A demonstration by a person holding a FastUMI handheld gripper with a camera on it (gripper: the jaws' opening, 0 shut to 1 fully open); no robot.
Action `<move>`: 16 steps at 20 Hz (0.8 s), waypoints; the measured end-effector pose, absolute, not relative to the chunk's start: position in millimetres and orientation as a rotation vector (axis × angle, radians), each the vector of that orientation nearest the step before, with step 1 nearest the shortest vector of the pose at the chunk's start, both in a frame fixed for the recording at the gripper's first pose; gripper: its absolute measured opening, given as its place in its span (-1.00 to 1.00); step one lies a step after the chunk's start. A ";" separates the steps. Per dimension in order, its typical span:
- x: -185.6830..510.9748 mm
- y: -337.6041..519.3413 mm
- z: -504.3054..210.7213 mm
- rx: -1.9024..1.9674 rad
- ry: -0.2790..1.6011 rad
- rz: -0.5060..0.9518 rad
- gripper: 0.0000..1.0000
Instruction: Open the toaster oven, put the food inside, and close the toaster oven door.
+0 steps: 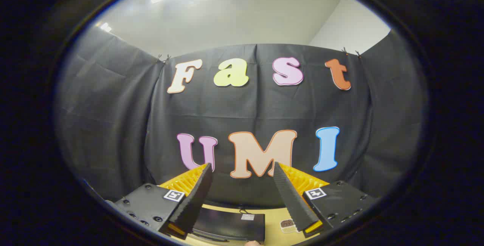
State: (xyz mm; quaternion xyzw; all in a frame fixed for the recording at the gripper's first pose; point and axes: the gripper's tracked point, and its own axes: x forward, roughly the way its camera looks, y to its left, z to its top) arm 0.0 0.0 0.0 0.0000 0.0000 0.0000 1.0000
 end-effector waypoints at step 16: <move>30.5 55.0 -138.8 -0.038 0.196 0.080 1.00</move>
